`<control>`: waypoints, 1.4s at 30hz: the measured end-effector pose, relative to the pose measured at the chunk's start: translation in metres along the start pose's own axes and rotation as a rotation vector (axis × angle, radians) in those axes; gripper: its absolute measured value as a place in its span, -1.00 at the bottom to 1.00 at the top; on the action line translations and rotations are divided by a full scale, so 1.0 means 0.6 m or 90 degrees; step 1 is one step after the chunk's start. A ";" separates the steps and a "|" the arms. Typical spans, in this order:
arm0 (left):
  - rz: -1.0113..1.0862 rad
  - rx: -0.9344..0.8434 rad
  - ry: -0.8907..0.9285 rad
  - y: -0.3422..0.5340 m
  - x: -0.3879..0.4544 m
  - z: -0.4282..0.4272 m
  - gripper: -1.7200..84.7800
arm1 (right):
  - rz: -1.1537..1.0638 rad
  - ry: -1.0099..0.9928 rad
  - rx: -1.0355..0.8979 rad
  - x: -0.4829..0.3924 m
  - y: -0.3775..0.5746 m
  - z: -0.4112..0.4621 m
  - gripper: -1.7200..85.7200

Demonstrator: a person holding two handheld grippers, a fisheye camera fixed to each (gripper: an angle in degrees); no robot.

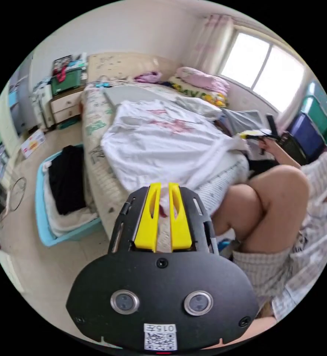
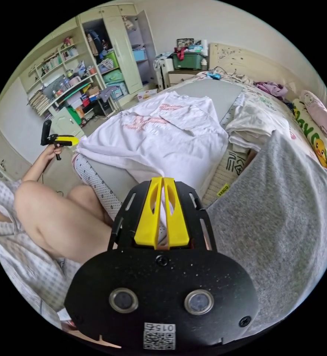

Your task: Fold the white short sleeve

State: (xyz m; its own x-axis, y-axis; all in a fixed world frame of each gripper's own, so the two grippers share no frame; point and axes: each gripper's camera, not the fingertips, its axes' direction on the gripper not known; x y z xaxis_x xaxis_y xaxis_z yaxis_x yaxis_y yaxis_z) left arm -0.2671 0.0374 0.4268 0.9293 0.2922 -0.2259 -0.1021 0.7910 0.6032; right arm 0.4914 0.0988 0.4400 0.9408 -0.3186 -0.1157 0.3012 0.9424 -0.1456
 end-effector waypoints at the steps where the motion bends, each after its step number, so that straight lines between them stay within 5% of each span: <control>1: 0.016 -0.004 0.025 0.003 0.010 0.000 -0.82 | -0.007 -0.005 -0.001 -0.003 0.003 0.000 -0.98; 8: 0.127 -0.049 -0.012 0.013 0.090 0.030 -0.78 | -0.025 -0.048 -0.002 -0.021 0.049 -0.005 -0.98; 27: 0.058 -0.057 -0.075 0.121 0.094 -0.020 -0.96 | -0.052 -0.032 -0.154 -0.098 0.121 0.037 -0.98; 35: 0.006 0.013 -0.105 0.151 0.071 -0.090 -0.80 | -0.012 0.064 -0.014 -0.079 0.104 -0.047 -0.77; 42: -0.057 0.053 -0.100 0.119 -0.003 -0.067 -0.69 | 0.037 0.087 -0.063 -0.055 0.044 0.011 -0.73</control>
State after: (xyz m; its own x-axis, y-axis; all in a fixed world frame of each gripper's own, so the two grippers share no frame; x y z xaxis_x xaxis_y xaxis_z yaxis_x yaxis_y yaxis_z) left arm -0.2903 0.1151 0.4395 0.9780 0.1296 -0.1637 0.0077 0.7611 0.6485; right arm 0.4695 0.1351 0.4467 0.9240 -0.2818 -0.2587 0.2242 0.9469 -0.2304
